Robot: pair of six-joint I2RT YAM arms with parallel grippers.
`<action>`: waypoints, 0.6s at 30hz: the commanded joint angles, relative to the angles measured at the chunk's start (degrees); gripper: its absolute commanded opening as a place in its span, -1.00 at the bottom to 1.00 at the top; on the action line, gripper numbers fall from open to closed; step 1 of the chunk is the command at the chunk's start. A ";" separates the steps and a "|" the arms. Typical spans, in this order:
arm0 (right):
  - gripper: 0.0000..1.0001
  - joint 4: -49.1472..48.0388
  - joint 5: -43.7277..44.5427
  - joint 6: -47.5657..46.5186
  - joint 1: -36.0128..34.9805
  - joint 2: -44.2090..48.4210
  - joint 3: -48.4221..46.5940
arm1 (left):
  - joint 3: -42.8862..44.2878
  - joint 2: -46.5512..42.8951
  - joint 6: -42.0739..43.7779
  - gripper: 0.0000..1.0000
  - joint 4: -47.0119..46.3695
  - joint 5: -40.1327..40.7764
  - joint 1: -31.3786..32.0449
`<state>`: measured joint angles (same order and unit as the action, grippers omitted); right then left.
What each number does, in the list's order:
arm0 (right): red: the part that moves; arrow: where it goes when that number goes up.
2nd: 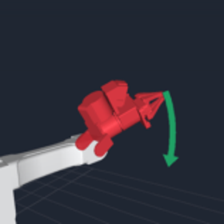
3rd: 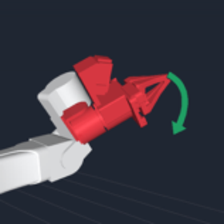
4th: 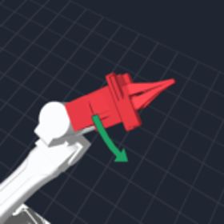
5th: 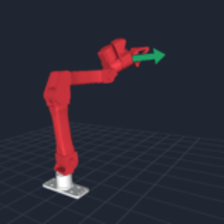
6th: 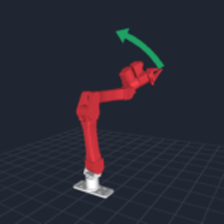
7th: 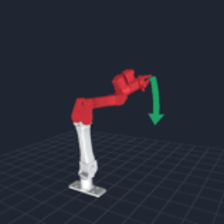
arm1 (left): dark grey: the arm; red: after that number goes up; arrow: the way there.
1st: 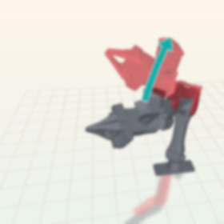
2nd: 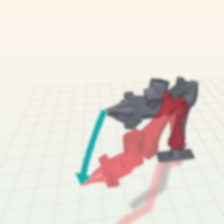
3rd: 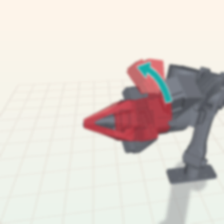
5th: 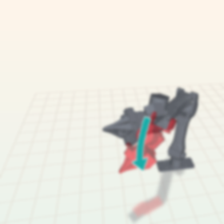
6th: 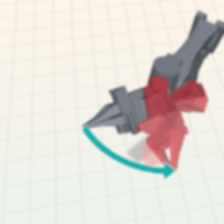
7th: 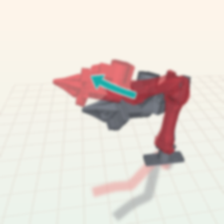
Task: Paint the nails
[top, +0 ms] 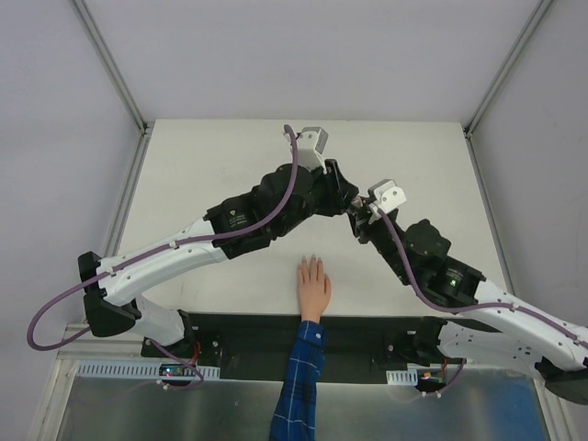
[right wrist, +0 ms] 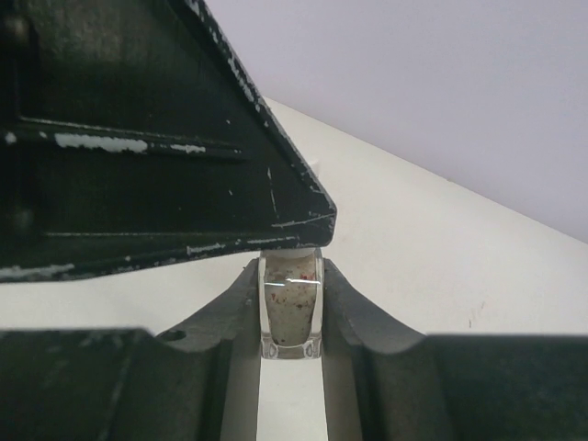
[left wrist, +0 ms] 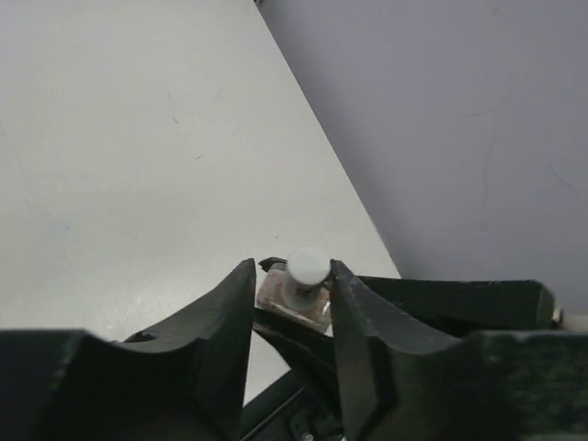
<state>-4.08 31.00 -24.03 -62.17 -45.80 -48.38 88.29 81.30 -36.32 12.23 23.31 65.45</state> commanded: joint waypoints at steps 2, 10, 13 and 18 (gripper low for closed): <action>-1.00 1.61 -10.43 3.02 1.35 6.59 0.74 | -4.69 -6.75 -0.51 0.21 -4.66 -15.27 -2.95; -1.00 14.44 -28.27 4.08 6.00 11.35 -2.06 | -19.02 -18.88 1.59 0.98 -20.30 -37.96 -8.14; -1.00 16.38 -37.39 5.48 9.08 11.79 -3.12 | -21.22 -20.56 4.23 0.93 -26.71 -50.70 -10.78; -0.99 11.66 -58.72 16.28 17.07 7.75 -4.35 | -23.77 -20.39 3.18 0.67 -35.86 -61.19 -15.26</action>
<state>12.14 -7.38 -16.69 -49.67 -35.48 -49.06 66.17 61.01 -34.00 -12.38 -25.04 52.71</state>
